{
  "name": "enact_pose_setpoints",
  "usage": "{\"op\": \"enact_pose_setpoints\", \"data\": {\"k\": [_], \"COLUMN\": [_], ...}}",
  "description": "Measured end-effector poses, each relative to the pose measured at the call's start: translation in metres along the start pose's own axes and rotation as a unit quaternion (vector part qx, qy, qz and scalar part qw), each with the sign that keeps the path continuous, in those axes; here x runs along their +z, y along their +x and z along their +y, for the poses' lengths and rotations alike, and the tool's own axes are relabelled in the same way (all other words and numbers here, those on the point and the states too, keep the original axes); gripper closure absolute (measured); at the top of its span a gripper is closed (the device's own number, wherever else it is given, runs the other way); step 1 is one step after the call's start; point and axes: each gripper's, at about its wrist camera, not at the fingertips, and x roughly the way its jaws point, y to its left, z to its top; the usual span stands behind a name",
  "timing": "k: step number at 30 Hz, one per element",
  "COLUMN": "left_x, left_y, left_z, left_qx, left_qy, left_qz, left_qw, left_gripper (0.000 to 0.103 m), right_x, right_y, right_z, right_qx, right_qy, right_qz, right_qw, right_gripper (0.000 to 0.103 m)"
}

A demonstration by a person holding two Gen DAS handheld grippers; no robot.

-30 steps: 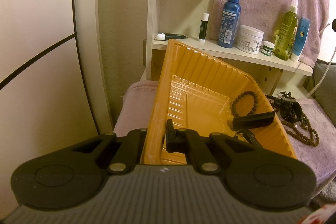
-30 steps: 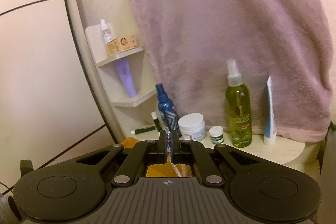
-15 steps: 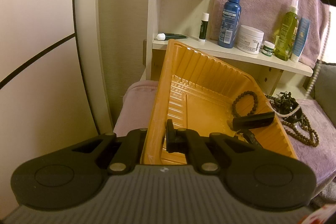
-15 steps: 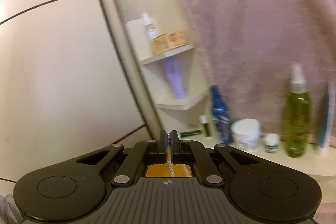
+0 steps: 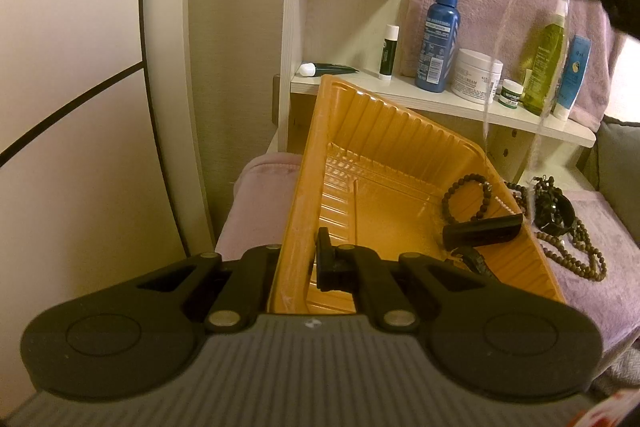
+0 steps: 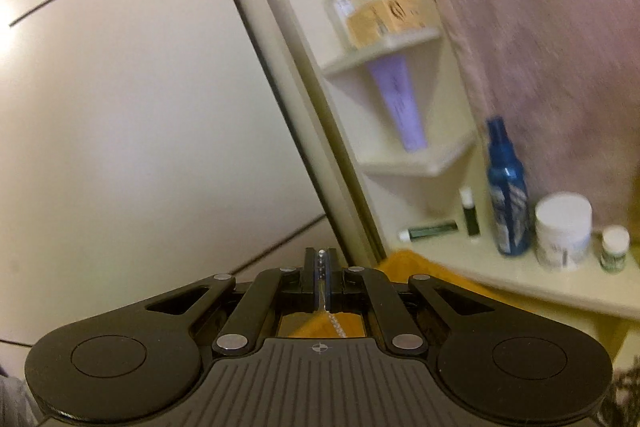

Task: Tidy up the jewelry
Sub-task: 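Lift the pearl strand high and lower it into the orange tray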

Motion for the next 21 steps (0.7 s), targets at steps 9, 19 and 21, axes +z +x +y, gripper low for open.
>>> {"op": "enact_pose_setpoints", "data": {"k": [9,19,21], "left_x": [0.0,-0.001,-0.001], "left_y": [0.0,0.0,0.0], "left_z": [0.001,0.001,0.001], "left_qx": [-0.001,0.0,0.0], "left_qy": [-0.002,-0.003,-0.003], "left_qz": [0.0,0.0,0.0], "left_qw": [1.0,1.0,1.0], "left_gripper": [0.099,0.099,0.099], "right_x": [0.021,-0.022,-0.035], "right_y": [-0.01,0.03,0.034], "right_z": [0.008,-0.016,-0.024], "right_qx": [0.015,-0.036,-0.052], "right_qy": [-0.006,0.022,0.031], "right_qz": [-0.037,0.091,0.109], "right_qw": [0.999,0.995,0.992], "right_gripper": [0.1,0.1,0.1]}}
